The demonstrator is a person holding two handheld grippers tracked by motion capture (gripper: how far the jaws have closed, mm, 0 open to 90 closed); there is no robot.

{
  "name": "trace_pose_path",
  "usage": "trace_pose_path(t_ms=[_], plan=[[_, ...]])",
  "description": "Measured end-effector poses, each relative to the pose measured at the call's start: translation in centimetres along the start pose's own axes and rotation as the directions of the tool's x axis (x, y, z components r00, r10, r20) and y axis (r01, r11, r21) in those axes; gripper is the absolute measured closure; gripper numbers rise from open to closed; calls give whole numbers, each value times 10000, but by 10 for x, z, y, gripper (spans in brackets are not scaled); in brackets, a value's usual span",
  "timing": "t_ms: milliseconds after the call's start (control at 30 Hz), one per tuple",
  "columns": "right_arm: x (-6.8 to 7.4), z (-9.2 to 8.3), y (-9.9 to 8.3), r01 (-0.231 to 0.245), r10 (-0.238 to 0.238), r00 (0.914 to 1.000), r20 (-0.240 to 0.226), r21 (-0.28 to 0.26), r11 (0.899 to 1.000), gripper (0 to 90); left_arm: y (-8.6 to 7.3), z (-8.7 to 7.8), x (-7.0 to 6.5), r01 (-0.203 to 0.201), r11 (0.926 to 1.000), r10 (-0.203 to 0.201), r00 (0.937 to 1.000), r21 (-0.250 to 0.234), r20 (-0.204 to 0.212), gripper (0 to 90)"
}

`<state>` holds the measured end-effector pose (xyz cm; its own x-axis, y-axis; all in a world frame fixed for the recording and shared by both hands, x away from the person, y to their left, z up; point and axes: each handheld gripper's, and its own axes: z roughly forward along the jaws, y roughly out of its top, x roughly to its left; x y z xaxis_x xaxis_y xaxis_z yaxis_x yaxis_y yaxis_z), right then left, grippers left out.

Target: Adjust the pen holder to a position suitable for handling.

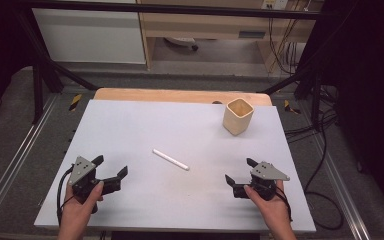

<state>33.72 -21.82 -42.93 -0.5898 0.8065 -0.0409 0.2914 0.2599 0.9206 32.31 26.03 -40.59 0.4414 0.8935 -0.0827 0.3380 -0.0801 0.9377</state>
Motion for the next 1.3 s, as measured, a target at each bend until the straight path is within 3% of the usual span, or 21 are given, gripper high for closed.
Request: trace_pose_path(t_ms=[733, 967, 1300], plan=[[19, 11, 3, 564, -535, 9966, -622, 459, 9974, 42, -1, 1, -3, -99, 9999, 98, 9999, 73, 129, 58], [30, 18, 0, 916, -770, 9896, -1213, 1198, 9886, 40, -1, 2, -3, -107, 9997, 104, 9999, 198, 136, 57], [47, 26, -1, 1251, -969, 9792, -1781, 1545, 9800, 39, -1, 3, -4, -105, 9996, 100, 9998, 265, 175, 56]])
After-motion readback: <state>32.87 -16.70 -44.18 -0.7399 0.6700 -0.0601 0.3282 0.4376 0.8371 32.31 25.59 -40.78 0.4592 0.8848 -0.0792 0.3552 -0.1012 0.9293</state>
